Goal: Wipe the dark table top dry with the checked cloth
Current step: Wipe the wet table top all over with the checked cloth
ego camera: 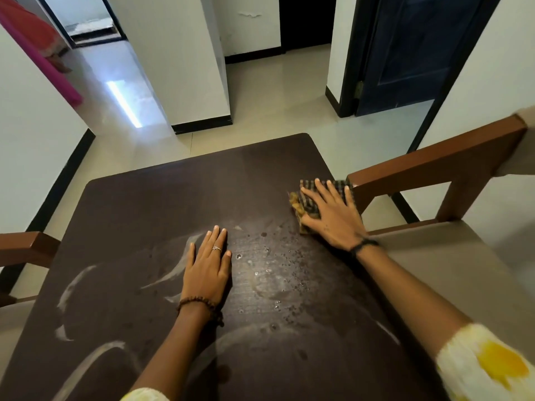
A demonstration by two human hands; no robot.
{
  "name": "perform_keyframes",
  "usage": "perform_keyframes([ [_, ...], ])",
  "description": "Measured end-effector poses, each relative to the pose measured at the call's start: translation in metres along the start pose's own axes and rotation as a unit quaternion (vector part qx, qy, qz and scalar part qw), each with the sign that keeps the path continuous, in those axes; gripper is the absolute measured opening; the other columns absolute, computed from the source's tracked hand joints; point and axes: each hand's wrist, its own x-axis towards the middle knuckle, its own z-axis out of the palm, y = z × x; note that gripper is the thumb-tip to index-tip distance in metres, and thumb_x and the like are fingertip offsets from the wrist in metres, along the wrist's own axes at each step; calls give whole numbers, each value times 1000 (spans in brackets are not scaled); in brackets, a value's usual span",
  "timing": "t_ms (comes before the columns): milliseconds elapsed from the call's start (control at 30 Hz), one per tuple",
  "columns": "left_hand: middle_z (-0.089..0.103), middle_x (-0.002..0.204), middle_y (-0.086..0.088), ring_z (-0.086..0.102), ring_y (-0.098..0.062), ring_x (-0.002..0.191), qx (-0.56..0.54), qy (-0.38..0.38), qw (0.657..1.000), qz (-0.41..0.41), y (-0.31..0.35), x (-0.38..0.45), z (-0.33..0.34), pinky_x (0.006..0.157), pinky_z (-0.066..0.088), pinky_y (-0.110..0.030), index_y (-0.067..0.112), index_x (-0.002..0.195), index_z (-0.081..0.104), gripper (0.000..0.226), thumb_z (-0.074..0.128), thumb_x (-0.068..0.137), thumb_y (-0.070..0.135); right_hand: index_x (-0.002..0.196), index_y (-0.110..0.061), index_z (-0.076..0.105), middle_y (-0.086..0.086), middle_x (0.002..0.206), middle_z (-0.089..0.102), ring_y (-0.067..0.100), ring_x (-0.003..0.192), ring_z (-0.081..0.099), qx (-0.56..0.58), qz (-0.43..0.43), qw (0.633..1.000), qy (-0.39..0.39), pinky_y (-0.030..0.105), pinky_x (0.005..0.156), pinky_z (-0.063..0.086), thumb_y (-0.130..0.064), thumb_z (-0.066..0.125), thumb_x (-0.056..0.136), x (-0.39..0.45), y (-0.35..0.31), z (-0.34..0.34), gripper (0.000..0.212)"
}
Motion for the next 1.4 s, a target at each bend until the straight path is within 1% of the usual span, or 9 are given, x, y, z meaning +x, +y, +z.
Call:
perform_keyframes([
  [133, 14, 152, 3, 9, -8, 140, 0, 3, 1000, 2, 1, -1, 0, 116, -4, -33, 19, 143, 17, 48, 30, 98, 27, 146, -38, 14, -2, 159, 4, 18, 146, -1, -14, 2, 1000, 4, 42, 112, -15, -63, 36, 86, -46, 2, 1, 69],
  [267, 13, 152, 4, 8, -8, 140, -4, 3, 1000, 2, 1, 0, -1, 115, -5, -33, 18, 143, 17, 48, 30, 98, 27, 146, -37, 18, 0, 159, 7, 19, 147, 2, -23, 24, 999, 8, 47, 116, -8, -62, 35, 87, -16, -1, 0, 67],
  [467, 13, 152, 3, 7, -8, 140, -1, 6, 1000, 1, 0, 1, -1, 114, -7, -31, 19, 143, 15, 48, 29, 98, 28, 147, -31, 19, 3, 160, 4, 23, 147, -2, 12, 66, 998, -19, 47, 115, -11, -55, 39, 91, 57, -12, -2, 65],
  [667, 12, 153, 3, 7, -8, 140, -9, 9, 1000, -1, 0, 3, -1, 113, -9, -32, 19, 144, 15, 48, 28, 98, 28, 148, -33, 17, 1, 159, 8, 21, 147, 2, -16, 48, 999, 13, 47, 116, -8, -58, 37, 90, 29, -2, 3, 66],
  [833, 8, 154, 4, 2, -7, 141, -8, 10, 1000, 3, -2, 1, 0, 114, -10, -33, 21, 144, 12, 48, 24, 99, 29, 147, -32, 23, 1, 159, 8, 22, 147, 1, 6, 146, 989, 22, 49, 115, -9, -56, 40, 91, 32, -28, -1, 63],
  [933, 15, 154, 2, 8, -8, 140, -104, 28, 994, 2, -3, 1, -5, 114, -6, -29, 19, 143, 21, 47, 32, 98, 19, 148, -30, 19, 4, 160, 3, 25, 146, -3, 15, 204, 979, 19, 51, 114, -11, -55, 39, 92, 35, -48, 4, 65],
  [1000, 20, 152, 0, 11, -10, 140, -160, 51, 986, -1, -17, -3, -17, 113, -2, -26, 17, 141, 26, 48, 37, 95, 11, 148, -30, 17, 6, 160, 1, 26, 146, -4, 14, 211, 977, 16, 52, 115, -10, -55, 39, 92, 38, -68, 12, 65],
  [1167, 16, 153, 0, 5, -13, 141, -13, 45, 999, 11, -114, -32, -62, 112, -5, -32, 18, 143, 21, 51, 40, 95, 19, 147, -31, 21, 6, 159, 5, 28, 146, -1, 5, 155, 987, 29, 54, 114, -8, -56, 41, 91, 50, -154, 40, 65],
  [1400, 7, 155, -9, -1, -20, 142, 66, 32, 973, -221, -224, -89, -106, 114, 2, -47, 17, 145, 13, 62, 29, 93, 47, 147, -30, 21, 8, 159, 6, 28, 146, 2, 8, 41, 999, 16, 54, 116, -6, -55, 40, 90, 71, -322, 87, 65],
])
